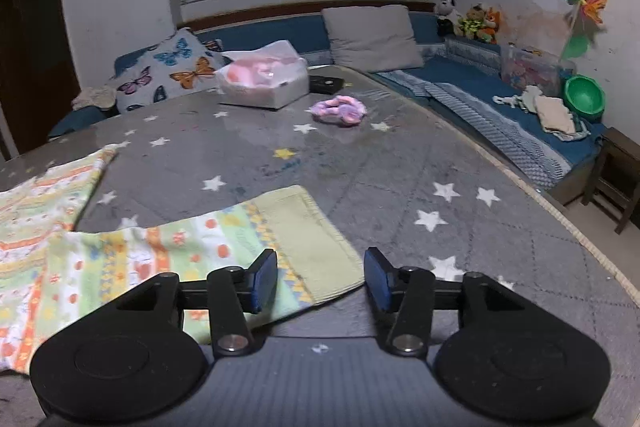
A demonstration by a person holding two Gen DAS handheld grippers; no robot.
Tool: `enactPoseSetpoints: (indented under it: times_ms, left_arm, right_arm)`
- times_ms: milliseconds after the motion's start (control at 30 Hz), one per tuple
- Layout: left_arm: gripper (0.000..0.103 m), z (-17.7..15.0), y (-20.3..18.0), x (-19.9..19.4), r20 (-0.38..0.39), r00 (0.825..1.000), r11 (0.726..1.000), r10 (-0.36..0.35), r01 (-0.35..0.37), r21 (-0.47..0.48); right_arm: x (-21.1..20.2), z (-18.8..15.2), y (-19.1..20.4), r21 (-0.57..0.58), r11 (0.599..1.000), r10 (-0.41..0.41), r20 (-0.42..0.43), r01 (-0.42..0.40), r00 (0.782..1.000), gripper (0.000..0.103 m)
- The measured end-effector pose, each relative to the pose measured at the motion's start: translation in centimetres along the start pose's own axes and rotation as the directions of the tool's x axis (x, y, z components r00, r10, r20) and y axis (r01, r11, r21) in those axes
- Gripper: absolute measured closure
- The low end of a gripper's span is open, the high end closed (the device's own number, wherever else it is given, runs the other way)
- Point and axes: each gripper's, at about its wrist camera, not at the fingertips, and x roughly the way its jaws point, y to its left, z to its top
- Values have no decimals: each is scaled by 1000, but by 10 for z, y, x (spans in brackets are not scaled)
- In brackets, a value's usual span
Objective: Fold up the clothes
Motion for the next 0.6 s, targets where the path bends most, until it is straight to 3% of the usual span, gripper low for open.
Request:
enactPoseSetpoints:
  times_ms: [200, 267, 333, 433, 600]
  left_arm:
    - [47, 0, 0, 0, 1, 1000, 1000, 9, -9, -3]
    - [46, 0, 1, 0, 1, 1000, 1000, 10, -10, -4]
    - [45, 0, 1, 1, 2, 1000, 1000, 11, -11, -4]
    - [45, 0, 1, 1, 3, 1000, 1000, 11, -11, -6]
    - [44, -1, 1, 0, 5, 1000, 1000, 13, -13, -7]
  right_arm:
    - [2, -2, -3, 21, 1000, -5, -5, 5, 1000, 55]
    - [2, -2, 0, 10, 1000, -12, -8, 12, 1000, 65]
    - [0, -1, 2, 13, 1000, 1, -11, 0, 1000, 85]
    - [-6, 2, 7, 29, 999, 29, -4, -29, 1000, 95]
    - [-37, 24, 43, 0, 980, 197, 39, -197, 980, 96]
